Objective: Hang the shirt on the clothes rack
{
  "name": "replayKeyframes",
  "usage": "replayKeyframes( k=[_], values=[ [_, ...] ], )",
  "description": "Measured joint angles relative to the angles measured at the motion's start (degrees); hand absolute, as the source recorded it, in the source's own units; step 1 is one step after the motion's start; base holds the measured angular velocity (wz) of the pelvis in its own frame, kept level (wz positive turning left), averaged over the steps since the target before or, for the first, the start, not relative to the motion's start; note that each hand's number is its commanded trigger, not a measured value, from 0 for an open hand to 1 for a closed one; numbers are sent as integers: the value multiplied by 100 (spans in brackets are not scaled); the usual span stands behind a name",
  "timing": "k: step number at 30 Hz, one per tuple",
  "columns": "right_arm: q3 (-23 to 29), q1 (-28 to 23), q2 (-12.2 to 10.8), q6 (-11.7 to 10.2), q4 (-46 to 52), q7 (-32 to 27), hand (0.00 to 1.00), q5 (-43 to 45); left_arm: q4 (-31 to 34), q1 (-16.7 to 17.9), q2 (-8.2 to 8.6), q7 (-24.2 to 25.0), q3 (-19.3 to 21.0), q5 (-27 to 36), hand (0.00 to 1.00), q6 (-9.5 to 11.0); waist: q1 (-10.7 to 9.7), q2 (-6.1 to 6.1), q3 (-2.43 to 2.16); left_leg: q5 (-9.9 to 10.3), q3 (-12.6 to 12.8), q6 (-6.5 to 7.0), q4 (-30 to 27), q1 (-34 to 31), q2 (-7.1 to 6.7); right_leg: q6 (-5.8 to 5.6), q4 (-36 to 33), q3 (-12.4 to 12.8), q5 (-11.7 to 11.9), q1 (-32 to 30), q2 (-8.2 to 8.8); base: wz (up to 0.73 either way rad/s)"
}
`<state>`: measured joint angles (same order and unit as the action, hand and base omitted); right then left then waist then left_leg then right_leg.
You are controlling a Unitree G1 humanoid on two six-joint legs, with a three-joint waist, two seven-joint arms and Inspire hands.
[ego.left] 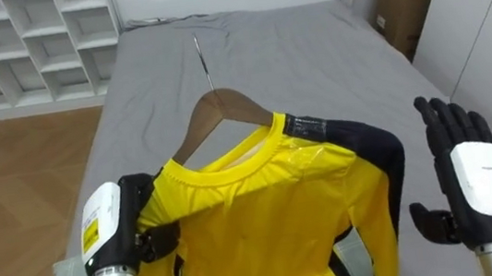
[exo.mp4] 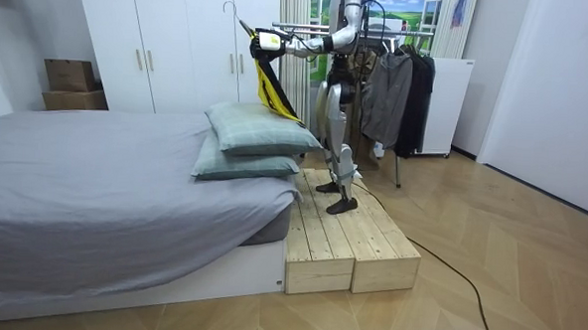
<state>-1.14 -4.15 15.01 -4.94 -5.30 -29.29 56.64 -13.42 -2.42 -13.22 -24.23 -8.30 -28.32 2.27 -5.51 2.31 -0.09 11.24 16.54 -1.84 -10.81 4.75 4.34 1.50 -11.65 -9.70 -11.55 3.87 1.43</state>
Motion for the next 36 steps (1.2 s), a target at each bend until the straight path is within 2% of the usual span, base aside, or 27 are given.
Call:
replayKeyframes(
  k=[8,15,23,27,31,32,33,34,35,36],
  values=[
    [-1,177,70,-64,238,-139,0,124,0,-3,0,-4,0,-12,100,9,96,43,24,0,1,0,14,-17,0,-1,3,87,2,-54,-14,-5],
    [-49,416,102,-36,247,-197,0,121,2,-3,-5,-5,1,-4,100,11,128,45,26,0,2,0,74,-30,-3,-5,10,121,6,-101,-29,-1],
    [-468,957,140,31,256,-140,0,147,41,-79,-6,2,-9,1,100,9,161,46,26,0,-8,-1,118,-5,2,-4,56,165,6,-99,-50,-2],
    [-511,1027,141,71,256,8,0,146,200,-88,-23,-5,-39,-132,100,8,234,42,27,0,-60,0,138,2,2,-1,93,184,13,-89,-66,-1],
    [-657,1027,143,78,253,8,0,188,215,-111,-41,-25,-89,-280,100,8,285,37,30,0,-285,0,139,1,6,-1,90,166,13,-83,-84,-1],
    [-698,1028,143,77,245,9,0,207,215,-112,-39,-25,-101,-280,100,7,282,17,47,-2,-378,1,151,35,26,-1,-16,144,13,-115,-102,-5],
    [-704,1030,145,75,239,10,0,208,215,-113,-28,-26,-119,-281,100,7,287,-35,91,-7,-550,2,188,99,86,1,-244,103,4,-241,-134,-30],
    [-714,1026,94,64,226,13,0,181,224,-112,-29,-36,-141,-296,100,6,372,-109,139,-7,-1038,-10,248,176,255,67,-574,166,-69,-606,-270,-69],
    [-796,1080,39,48,241,15,0,167,265,-112,-132,-68,-58,-323,100,6,487,2,108,33,-1166,-74,203,114,249,208,37,222,285,-821,-277,-64],
    [-861,1098,67,51,247,14,0,168,261,-108,-131,-68,-9,-325,100,-16,420,-59,109,115,-1206,-171,160,38,322,211,15,110,348,-778,-315,-20]
  ],
)
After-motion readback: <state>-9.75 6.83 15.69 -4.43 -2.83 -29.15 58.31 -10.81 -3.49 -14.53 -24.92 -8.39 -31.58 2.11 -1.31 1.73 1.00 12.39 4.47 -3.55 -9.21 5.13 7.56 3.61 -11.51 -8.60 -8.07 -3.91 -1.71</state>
